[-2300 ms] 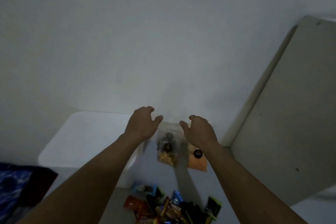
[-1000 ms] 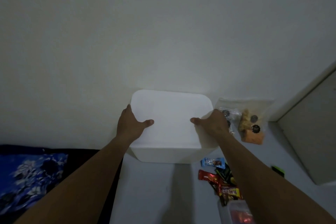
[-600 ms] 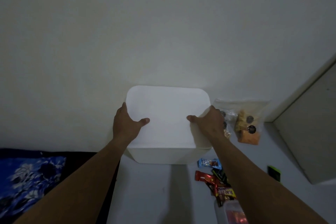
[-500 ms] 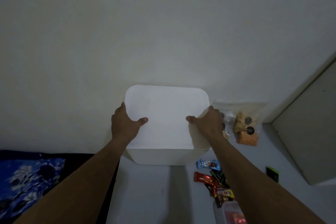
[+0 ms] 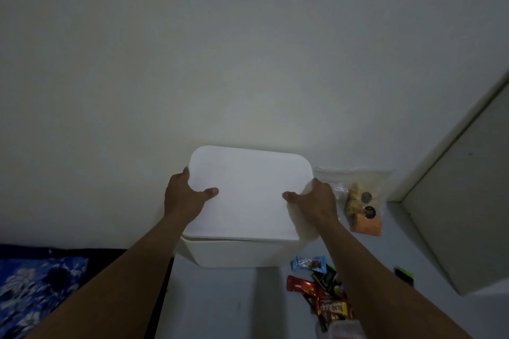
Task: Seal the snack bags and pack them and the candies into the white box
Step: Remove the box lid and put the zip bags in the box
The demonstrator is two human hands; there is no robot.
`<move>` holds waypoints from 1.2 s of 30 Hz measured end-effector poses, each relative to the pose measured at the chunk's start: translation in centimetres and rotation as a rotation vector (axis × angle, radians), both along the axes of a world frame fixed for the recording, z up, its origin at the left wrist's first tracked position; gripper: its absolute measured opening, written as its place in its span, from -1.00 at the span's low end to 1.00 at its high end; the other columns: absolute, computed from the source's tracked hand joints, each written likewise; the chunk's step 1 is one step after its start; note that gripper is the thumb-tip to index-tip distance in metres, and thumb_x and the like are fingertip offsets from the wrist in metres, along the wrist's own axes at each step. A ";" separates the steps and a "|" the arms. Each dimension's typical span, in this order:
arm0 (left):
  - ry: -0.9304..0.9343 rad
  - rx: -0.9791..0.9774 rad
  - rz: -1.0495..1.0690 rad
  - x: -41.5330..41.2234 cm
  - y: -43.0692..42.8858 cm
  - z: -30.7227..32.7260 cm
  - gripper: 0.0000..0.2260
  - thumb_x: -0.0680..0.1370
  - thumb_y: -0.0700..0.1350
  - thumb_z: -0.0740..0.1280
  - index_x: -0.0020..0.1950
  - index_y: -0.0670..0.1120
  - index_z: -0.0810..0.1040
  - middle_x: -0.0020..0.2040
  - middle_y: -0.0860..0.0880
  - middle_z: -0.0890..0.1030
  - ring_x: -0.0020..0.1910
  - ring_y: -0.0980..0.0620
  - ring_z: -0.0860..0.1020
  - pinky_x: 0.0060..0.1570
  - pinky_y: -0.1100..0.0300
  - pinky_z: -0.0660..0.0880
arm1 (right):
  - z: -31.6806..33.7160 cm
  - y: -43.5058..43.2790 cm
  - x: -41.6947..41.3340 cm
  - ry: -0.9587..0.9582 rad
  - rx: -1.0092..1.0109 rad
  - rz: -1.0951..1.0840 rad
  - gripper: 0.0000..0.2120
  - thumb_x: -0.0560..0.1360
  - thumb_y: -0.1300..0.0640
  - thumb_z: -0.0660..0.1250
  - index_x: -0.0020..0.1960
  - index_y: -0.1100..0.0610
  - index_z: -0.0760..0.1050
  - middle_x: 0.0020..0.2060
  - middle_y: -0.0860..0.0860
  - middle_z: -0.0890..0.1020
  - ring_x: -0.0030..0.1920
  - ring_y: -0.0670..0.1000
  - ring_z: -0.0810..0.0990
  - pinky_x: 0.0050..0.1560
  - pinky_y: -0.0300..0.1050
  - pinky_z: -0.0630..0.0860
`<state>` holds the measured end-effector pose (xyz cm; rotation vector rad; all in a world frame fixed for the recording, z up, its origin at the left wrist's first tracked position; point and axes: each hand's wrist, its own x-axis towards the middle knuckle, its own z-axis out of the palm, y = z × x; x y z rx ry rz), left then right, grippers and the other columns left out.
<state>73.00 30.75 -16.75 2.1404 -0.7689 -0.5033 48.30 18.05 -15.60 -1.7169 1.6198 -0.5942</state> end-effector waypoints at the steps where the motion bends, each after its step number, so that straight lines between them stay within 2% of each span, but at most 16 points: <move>1: -0.004 -0.003 -0.006 0.1 -0.1 0.3 -0.07 0.37 0.10 0.56 0.58 -0.14 0.16 0.51 -0.16 0.28 0.48 -0.14 0.29 0.44 -0.01 0.28 | 0.0 0.0 -0.1 -0.009 0.000 0.000 -0.39 0.30 -0.07 0.60 0.17 0.26 0.49 0.10 0.14 0.58 -0.03 0.05 0.49 -0.20 -0.16 0.39; 3: -0.001 0.001 -0.018 0.2 -0.2 1.0 -0.08 0.36 0.10 0.56 0.57 -0.16 0.18 0.50 -0.17 0.31 0.46 -0.16 0.32 0.42 0.00 0.30 | 0.2 0.0 -0.5 -0.020 -0.002 0.007 -0.41 0.31 -0.06 0.59 0.16 0.26 0.50 0.08 0.13 0.59 -0.05 0.05 0.49 -0.33 -0.20 0.32; 5: 0.003 0.003 -0.031 0.2 0.0 1.6 -0.08 0.34 0.11 0.57 0.56 -0.17 0.22 0.46 -0.17 0.39 0.41 -0.17 0.40 0.37 0.00 0.37 | 0.8 0.2 -0.8 -0.027 -0.008 0.005 -0.42 0.31 -0.06 0.59 0.15 0.26 0.51 0.07 0.13 0.60 -0.06 0.06 0.50 -0.36 -0.22 0.32; 7: 0.010 -0.001 -0.045 0.0 0.4 2.4 -0.12 0.32 0.12 0.58 0.52 -0.16 0.31 0.39 -0.15 0.49 0.32 -0.17 0.49 0.25 0.03 0.44 | 1.6 0.6 -1.3 -0.037 -0.017 0.000 -0.43 0.31 -0.07 0.59 0.15 0.24 0.51 0.09 0.14 0.61 -0.05 0.08 0.52 -0.23 -0.16 0.42; 10: 0.004 -0.035 -0.081 -0.2 1.5 3.8 -0.15 0.22 0.23 0.57 0.43 -0.06 0.42 0.27 -0.08 0.59 0.17 -0.12 0.57 0.11 0.06 0.51 | 3.0 1.9 -2.4 -0.048 -0.042 0.013 -0.42 0.37 -0.03 0.55 0.24 0.26 0.48 0.15 0.16 0.58 0.05 0.14 0.55 -0.10 -0.10 0.41; 12: 0.017 -0.070 -0.095 -0.4 2.5 4.8 -0.10 0.21 0.25 0.56 0.47 -0.02 0.38 0.32 -0.06 0.56 0.23 -0.11 0.54 0.20 0.01 0.49 | 3.9 2.9 -3.3 -0.070 -0.048 0.025 -0.45 0.39 0.00 0.54 0.23 0.27 0.48 0.11 0.15 0.57 0.06 0.16 0.55 -0.10 -0.10 0.42; 15: 0.091 -0.118 -0.108 -1.4 4.5 6.2 -0.13 0.32 0.05 0.60 0.54 -0.04 0.27 0.41 -0.08 0.47 0.34 -0.12 0.47 0.31 0.00 0.40 | 5.4 4.6 -4.9 -0.086 -0.061 0.040 -0.61 0.39 0.01 0.54 0.03 0.19 0.45 -0.03 0.08 0.54 -0.06 0.08 0.51 -0.28 -0.18 0.37; 17: 0.121 -0.138 -0.117 -2.1 6.3 6.8 -0.10 0.32 0.02 0.61 0.56 -0.05 0.24 0.43 -0.09 0.46 0.35 -0.11 0.46 0.33 -0.01 0.39 | 6.1 5.8 -5.9 -0.087 -0.057 0.068 -0.62 0.41 0.01 0.53 0.01 0.17 0.41 -0.02 0.08 0.52 -0.06 0.08 0.49 -0.23 -0.15 0.38; 19: 0.141 -0.172 -0.109 -3.2 8.4 6.9 -0.11 0.33 -0.02 0.61 0.56 -0.06 0.23 0.42 -0.09 0.47 0.32 -0.11 0.47 0.31 0.01 0.41 | 6.6 7.3 -6.9 -0.085 -0.059 0.113 -0.53 0.43 0.00 0.52 0.17 0.24 0.45 0.09 0.14 0.54 0.01 0.12 0.50 -0.08 -0.09 0.40; 21: 0.188 -0.187 -0.084 -4.4 10.8 6.5 -0.10 0.33 -0.06 0.61 0.56 -0.08 0.22 0.40 -0.09 0.48 0.30 -0.11 0.48 0.28 0.04 0.41 | 6.6 9.1 -7.9 -0.066 -0.060 0.143 -0.33 0.44 -0.03 0.50 0.39 0.28 0.36 0.25 0.17 0.51 0.14 0.17 0.51 0.00 -0.07 0.41; 23: 0.229 -0.184 -0.069 -5.9 13.4 6.0 -0.08 0.33 -0.06 0.61 0.57 -0.09 0.19 0.41 -0.10 0.47 0.30 -0.10 0.48 0.31 0.01 0.41 | 6.1 11.3 -9.0 -0.048 -0.067 0.166 -0.24 0.44 -0.05 0.49 0.48 0.26 0.27 0.35 0.17 0.45 0.24 0.17 0.47 0.06 -0.07 0.41; 28: 0.290 -0.189 -0.038 -8.6 19.6 3.6 -0.12 0.35 -0.09 0.60 0.56 -0.11 0.21 0.33 -0.03 0.50 0.23 -0.07 0.50 0.21 0.10 0.43 | 3.4 16.7 -11.1 -0.111 -0.032 0.196 -0.28 0.44 0.00 0.51 0.47 0.23 0.30 0.35 0.12 0.45 0.30 0.15 0.44 0.13 -0.07 0.38; 30: 0.295 -0.188 -0.042 -9.4 21.8 2.7 -0.31 0.37 -0.13 0.59 0.45 -0.06 0.39 0.19 0.03 0.54 0.09 -0.03 0.53 0.09 0.13 0.44 | 2.4 18.9 -11.4 -0.119 0.000 0.196 -0.25 0.40 -0.03 0.53 0.46 0.21 0.32 0.34 0.10 0.46 0.32 0.14 0.45 0.16 -0.10 0.39; 32: 0.310 -0.177 -0.042 -9.5 23.6 1.3 -0.47 0.36 -0.15 0.59 0.26 0.03 0.48 0.07 0.03 0.59 0.01 -0.03 0.56 0.02 0.14 0.47 | 1.0 20.5 -11.5 -0.111 0.027 0.197 -0.15 0.31 -0.14 0.55 0.46 0.17 0.32 0.35 0.08 0.48 0.32 0.14 0.47 0.26 0.01 0.45; 33: 0.327 -0.167 -0.042 -9.5 24.3 0.4 -0.50 0.35 -0.16 0.60 0.23 0.00 0.51 0.03 0.03 0.61 0.01 -0.04 0.58 0.01 0.13 0.49 | 0.2 21.1 -11.5 -0.100 0.044 0.197 -0.13 0.31 -0.13 0.55 0.48 0.17 0.30 0.35 0.08 0.47 0.30 0.13 0.48 0.27 0.05 0.46; 36: 0.374 -0.119 -0.039 -8.9 25.7 -2.6 -0.50 0.30 -0.14 0.63 0.20 -0.01 0.57 0.03 0.02 0.65 0.05 -0.06 0.62 0.02 0.08 0.56 | -2.3 22.7 -11.4 -0.064 0.094 0.208 -0.22 0.39 0.03 0.55 0.47 0.25 0.28 0.23 0.07 0.46 0.22 0.09 0.46 0.16 -0.13 0.39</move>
